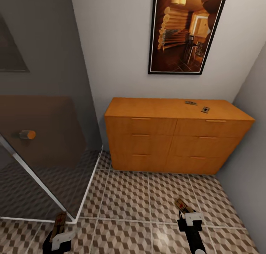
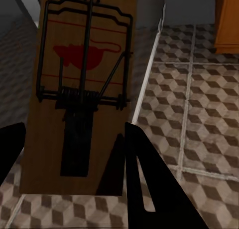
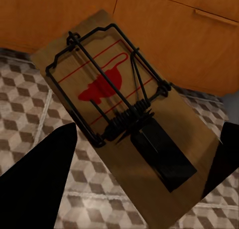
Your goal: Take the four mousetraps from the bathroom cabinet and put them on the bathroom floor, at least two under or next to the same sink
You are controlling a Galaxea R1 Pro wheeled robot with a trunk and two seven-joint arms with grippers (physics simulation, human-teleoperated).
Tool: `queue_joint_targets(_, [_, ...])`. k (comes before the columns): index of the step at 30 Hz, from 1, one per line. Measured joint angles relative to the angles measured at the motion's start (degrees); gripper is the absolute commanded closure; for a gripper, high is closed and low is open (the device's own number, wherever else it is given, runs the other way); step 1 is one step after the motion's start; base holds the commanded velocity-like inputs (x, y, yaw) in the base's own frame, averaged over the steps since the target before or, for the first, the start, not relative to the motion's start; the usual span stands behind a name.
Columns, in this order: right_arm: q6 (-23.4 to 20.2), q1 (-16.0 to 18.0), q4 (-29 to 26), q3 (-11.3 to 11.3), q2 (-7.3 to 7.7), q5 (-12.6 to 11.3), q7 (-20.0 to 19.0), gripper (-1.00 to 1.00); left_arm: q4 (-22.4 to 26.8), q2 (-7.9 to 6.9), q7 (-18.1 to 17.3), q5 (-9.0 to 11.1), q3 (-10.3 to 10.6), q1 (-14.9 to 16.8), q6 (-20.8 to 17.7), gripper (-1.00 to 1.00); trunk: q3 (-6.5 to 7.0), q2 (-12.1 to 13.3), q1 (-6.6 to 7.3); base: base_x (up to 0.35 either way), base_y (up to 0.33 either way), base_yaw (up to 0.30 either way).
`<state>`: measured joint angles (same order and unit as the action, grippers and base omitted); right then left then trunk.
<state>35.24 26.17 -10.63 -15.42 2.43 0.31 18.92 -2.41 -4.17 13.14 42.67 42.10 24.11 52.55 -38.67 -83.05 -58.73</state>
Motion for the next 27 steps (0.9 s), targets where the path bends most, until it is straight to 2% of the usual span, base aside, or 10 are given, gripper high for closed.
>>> queue_joint_targets(18, [-0.1,0.0,0.0,0.0,0.0,0.0,0.0,1.0,0.0,0.09,-0.1,-0.1,0.1,0.0,-0.3,1.0,0.0,0.0,0.0,-0.007,0.0,0.26])
queue_joint_targets(27, [-0.1,0.0,0.0,0.0,0.0,0.1,0.0,1.0,0.0,0.09,-0.1,0.0,0.1,0.0,-0.3,1.0,0.0,0.0,-0.04,-0.276,0.0,0.26])
